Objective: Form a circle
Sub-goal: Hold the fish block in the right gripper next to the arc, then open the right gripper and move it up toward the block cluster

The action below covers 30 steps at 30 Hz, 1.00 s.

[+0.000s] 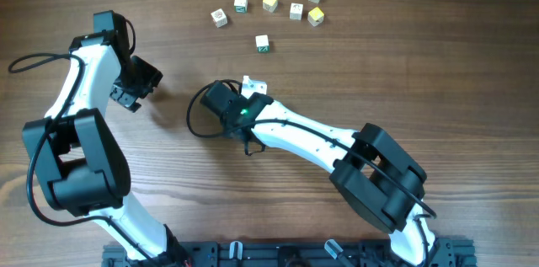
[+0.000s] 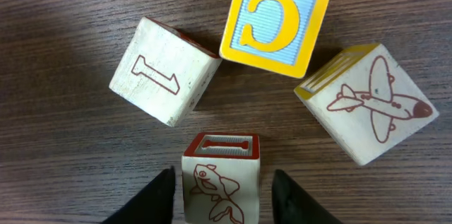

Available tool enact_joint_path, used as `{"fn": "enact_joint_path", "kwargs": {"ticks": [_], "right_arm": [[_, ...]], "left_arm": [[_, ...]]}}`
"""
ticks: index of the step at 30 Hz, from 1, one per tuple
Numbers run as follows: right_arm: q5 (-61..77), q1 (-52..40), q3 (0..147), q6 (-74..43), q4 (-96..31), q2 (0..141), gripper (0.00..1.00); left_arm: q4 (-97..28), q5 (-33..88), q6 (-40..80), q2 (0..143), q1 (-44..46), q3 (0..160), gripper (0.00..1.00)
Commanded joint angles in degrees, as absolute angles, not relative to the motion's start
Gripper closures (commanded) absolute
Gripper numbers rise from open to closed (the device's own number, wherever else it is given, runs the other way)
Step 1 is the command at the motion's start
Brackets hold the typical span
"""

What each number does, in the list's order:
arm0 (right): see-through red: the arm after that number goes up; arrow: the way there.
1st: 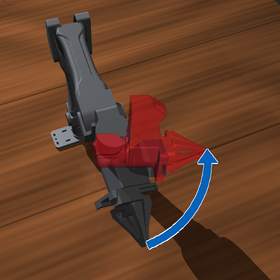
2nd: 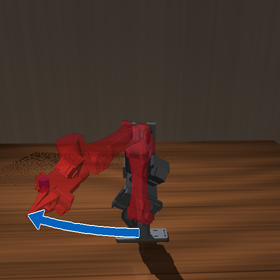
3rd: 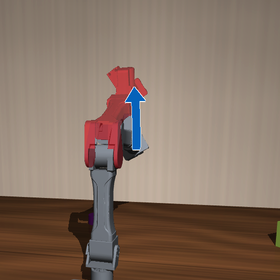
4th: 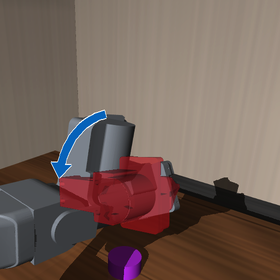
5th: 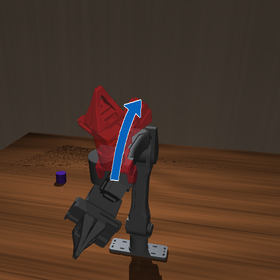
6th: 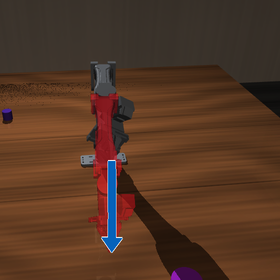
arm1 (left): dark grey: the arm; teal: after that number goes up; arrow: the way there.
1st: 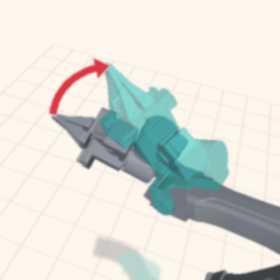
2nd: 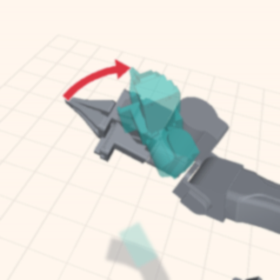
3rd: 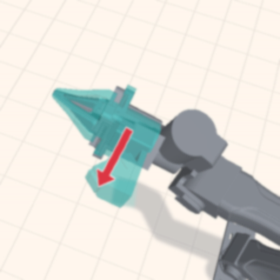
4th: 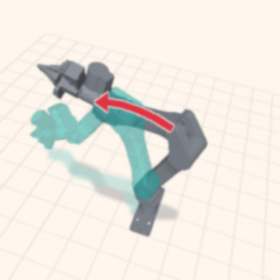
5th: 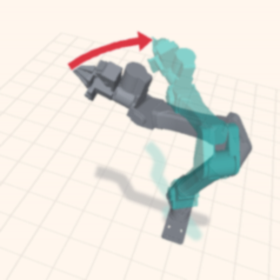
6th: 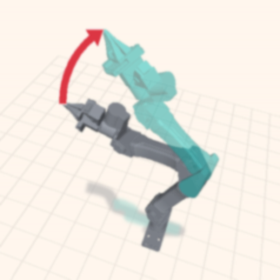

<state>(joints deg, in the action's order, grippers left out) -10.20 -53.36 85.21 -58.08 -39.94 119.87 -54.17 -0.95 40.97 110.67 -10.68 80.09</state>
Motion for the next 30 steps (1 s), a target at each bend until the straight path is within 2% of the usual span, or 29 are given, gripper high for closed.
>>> {"fn": "enact_joint_path", "kwargs": {"ticks": [1, 4, 13, 17, 20, 22, 26, 29, 30], "right_arm": [[-11.5, -53.2, 84.8, -58.6, -39.7, 119.0, 0.53], [-10.3, -53.2, 84.8, -58.6, -39.1, 119.0, 0.60], [-10.3, -53.2, 84.8, -58.6, -38.3, 119.0, 0.64], [-10.3, -53.2, 84.8, -58.5, -38.5, 119.0, 0.62], [-10.5, -53.2, 84.8, -56.9, -38.3, 118.9, 0.56], [-10.1, -53.2, 86.1, -53.4, -38.7, 118.8, 0.47], [-7.9, -53.1, 89.1, -47.2, -41.2, 115.5, 0.44], [-8.4, -50.5, 90.0, -42.0, -41.2, 109.6, 0.44], [-8.6, -48.8, 90.0, -41.4, -41.3, 107.9, 0.49]], "left_arm": [[-54.3, -0.7, 40.7, 109.5, -10.6, 80.9, 0.38], [-54.3, -0.7, 40.7, 109.5, -10.6, 80.9, 0.38], [-54.3, -0.7, 40.7, 109.5, -10.6, 80.9, 0.37], [-54.3, -0.7, 40.7, 109.5, -10.6, 80.9, 0.38], [-54.3, -0.7, 40.7, 109.5, -10.6, 80.9, 0.38], [-54.3, -0.7, 40.7, 109.5, -10.6, 80.9, 0.38], [-54.3, -0.7, 40.7, 109.5, -10.6, 80.9, 0.37], [-54.3, -0.7, 40.7, 109.5, -10.6, 80.9, 0.38], [-54.2, -0.7, 40.7, 109.5, -10.6, 80.9, 0.39]]}}
